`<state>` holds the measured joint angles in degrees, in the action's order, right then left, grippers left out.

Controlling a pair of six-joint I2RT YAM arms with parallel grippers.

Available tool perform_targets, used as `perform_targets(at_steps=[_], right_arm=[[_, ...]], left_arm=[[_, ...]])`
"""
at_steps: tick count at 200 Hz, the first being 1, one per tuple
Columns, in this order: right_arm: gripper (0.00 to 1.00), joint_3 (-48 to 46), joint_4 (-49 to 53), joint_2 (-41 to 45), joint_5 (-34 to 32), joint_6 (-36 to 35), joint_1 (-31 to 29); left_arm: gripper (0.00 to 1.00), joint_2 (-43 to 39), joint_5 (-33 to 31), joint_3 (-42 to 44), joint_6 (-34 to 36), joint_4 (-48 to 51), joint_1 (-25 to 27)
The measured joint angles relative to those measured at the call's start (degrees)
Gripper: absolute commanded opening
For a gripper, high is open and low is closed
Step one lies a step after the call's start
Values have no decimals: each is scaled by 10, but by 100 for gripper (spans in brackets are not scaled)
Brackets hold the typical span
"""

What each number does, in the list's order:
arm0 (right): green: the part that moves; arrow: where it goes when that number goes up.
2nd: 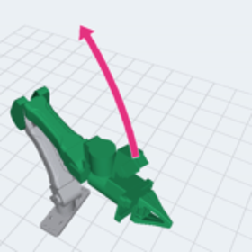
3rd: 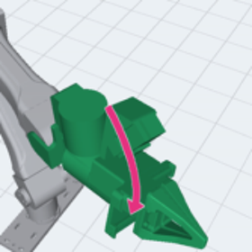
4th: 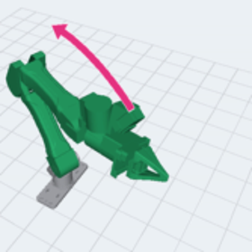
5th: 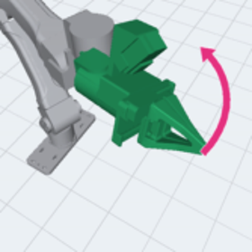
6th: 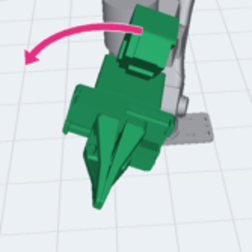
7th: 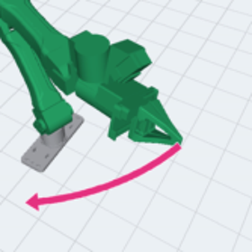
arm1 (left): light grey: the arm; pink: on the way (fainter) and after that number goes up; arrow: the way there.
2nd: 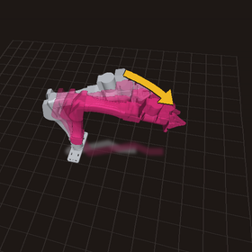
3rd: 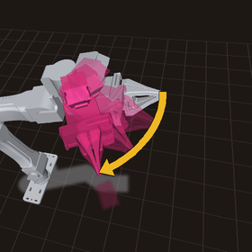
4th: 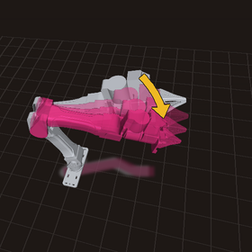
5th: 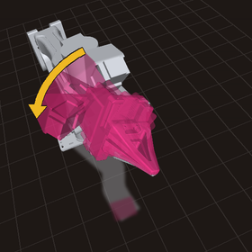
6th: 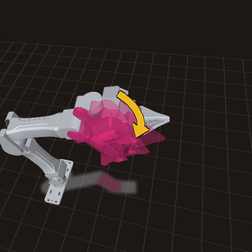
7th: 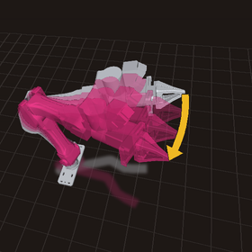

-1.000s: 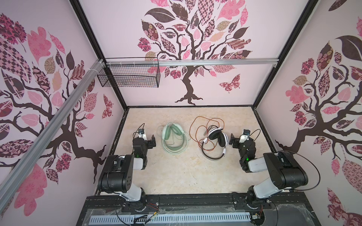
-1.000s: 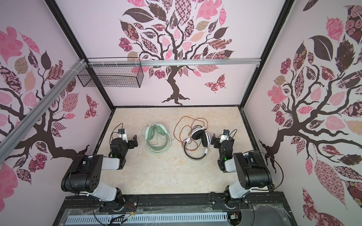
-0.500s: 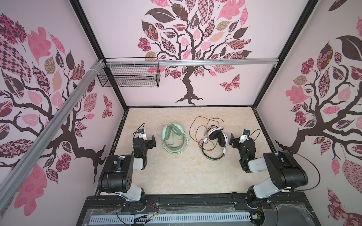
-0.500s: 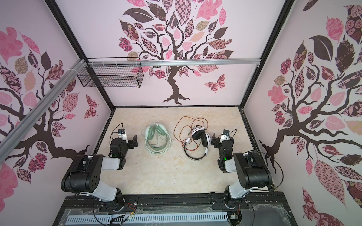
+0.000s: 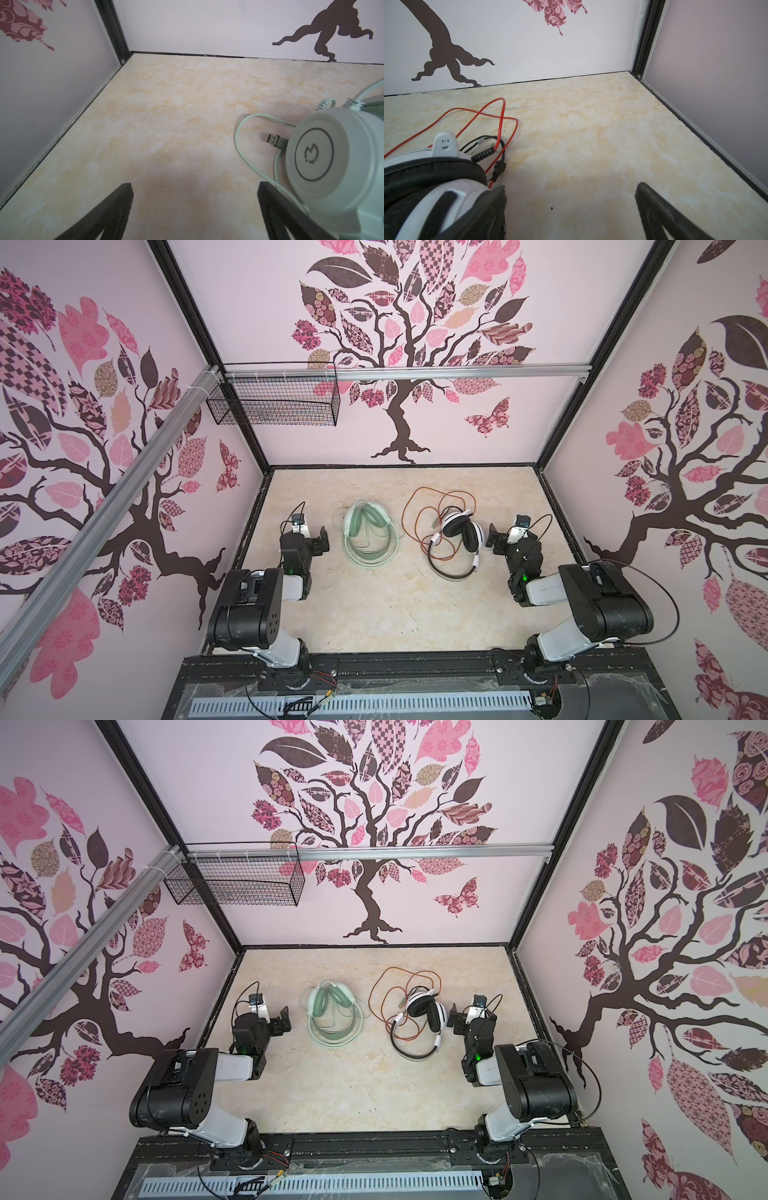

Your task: Wrap the headphones

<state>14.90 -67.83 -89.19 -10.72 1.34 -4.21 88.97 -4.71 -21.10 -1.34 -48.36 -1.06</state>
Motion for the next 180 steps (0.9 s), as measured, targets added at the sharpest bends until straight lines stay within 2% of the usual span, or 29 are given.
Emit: perform_targets(at_steps=[12, 28, 40, 66, 85, 105, 120, 134, 153, 168, 180], right_arm=[[100, 1, 34, 25, -11, -13, -17], [100, 34, 154, 105, -22, 12, -51], [100, 87, 238, 157, -36, 68, -66], [100, 172, 372, 239, -97, 248, -60], [99, 150, 432, 294, -86, 333, -35], [100, 82, 458, 362, -37, 366, -16], [100, 57, 491, 404, 5, 375, -22], [100, 75, 525, 406, 27, 359, -61], [100, 145, 568, 359, 42, 301, -170], [100, 209, 589, 309, 66, 250, -243], [100, 263, 607, 258, 116, 211, -281]], left_arm=[[97, -1, -14, 8, 7, -21, 14], [97, -39, -73, 32, 23, -26, 64], [97, -113, -127, 30, 28, 43, 124], [97, -280, -172, 1, 12, 132, 219], [97, -366, -197, -22, -6, 189, 324], [97, -412, -200, -78, -36, 305, 418], [97, -443, -203, -119, -80, 397, 430], [97, -476, -233, -148, -153, 494, 419], [97, -535, -248, -170, -239, 620, 395], [97, -578, -222, -198, -284, 706, 381], [97, -607, -193, -238, -303, 769, 377]])
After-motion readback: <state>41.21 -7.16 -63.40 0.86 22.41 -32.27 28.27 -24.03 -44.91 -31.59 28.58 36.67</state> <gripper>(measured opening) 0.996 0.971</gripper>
